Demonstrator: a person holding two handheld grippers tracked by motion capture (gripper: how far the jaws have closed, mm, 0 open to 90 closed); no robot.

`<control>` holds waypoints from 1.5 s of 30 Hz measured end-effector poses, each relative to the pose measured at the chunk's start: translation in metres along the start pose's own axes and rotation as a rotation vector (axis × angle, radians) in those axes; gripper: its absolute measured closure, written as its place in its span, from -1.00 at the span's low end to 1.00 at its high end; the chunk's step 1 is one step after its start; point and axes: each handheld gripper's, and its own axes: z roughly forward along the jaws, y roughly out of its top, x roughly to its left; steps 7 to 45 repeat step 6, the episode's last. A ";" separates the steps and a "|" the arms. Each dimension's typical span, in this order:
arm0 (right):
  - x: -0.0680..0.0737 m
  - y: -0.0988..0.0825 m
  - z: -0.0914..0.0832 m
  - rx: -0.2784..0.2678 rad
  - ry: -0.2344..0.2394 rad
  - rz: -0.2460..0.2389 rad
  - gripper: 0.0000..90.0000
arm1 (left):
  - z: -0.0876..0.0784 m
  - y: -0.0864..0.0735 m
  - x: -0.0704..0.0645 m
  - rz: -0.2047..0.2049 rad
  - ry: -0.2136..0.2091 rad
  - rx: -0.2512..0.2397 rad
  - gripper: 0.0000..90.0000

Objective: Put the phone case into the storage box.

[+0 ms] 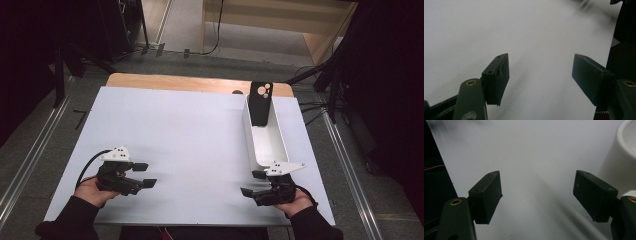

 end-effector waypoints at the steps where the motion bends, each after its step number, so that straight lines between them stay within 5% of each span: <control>1: 0.000 0.000 0.000 0.001 -0.002 0.001 -0.52 | 0.000 0.000 0.000 0.000 0.000 0.000 -0.34; 45: -0.001 0.000 0.000 0.005 -0.008 0.011 -0.52 | 0.000 0.000 0.000 -0.004 0.001 0.001 -0.34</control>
